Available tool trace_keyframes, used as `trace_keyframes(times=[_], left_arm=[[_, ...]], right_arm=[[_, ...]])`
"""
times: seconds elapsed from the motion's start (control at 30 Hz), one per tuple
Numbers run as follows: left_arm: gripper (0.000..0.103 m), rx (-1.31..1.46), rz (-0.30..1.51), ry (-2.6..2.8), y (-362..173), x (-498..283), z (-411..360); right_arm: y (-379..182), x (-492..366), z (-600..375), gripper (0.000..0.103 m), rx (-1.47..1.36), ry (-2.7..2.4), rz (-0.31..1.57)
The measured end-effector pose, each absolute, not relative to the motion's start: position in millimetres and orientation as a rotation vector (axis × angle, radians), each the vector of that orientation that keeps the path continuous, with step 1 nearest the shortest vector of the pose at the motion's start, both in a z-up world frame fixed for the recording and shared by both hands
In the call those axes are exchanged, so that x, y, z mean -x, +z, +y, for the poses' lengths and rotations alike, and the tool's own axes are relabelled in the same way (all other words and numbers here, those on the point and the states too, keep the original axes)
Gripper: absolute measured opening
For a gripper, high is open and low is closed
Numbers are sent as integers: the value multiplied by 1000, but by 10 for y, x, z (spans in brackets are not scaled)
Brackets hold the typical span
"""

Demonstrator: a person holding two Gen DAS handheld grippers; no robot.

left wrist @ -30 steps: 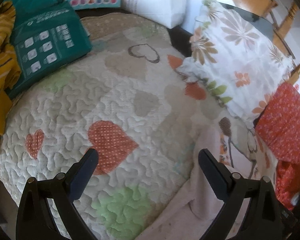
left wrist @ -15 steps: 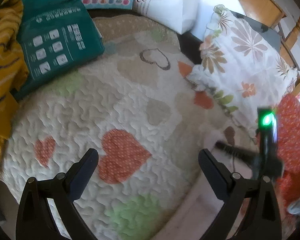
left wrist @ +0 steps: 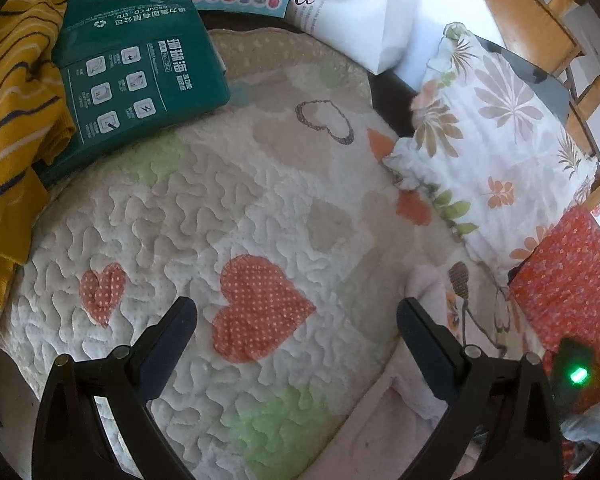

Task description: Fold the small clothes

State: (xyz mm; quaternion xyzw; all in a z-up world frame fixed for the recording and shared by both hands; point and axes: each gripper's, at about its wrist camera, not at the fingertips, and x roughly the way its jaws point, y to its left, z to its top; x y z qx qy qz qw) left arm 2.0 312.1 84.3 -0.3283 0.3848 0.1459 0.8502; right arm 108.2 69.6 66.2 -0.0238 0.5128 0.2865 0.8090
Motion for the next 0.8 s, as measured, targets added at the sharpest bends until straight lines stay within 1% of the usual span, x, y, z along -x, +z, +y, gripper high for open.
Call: trace_keyframes(times=[0.17, 0.23, 0.33, 0.43, 0.57, 0.6, 0.67, 0.7, 0.8], left_arm=[[100, 675, 773, 328, 925, 89, 3137], [100, 676, 765, 347, 932, 109, 3174], [100, 687, 768, 345, 918, 92, 3191], [100, 659, 781, 335, 907, 48, 3118], [100, 620, 804, 320, 876, 9, 3014], [100, 614, 810, 314, 864, 5, 2988], [100, 603, 823, 299, 840, 4, 2928], [100, 589, 829, 293, 831, 6, 2878], [100, 554, 833, 265, 809, 33, 2726]], right_arm=[[183, -990, 844, 33, 96, 513, 1154], [207, -1007, 958, 33, 129, 513, 1111], [297, -1054, 1121, 34, 90, 577, 1120], [268, -1014, 1255, 34, 36, 735, 1209], [512, -831, 1143, 35, 64, 716, 1129], [574, -791, 1063, 36, 66, 702, 1111], [709, -685, 813, 46, 78, 660, 1065], [780, -609, 615, 52, 87, 625, 1042], [928, -409, -64, 53, 70, 527, 1003]])
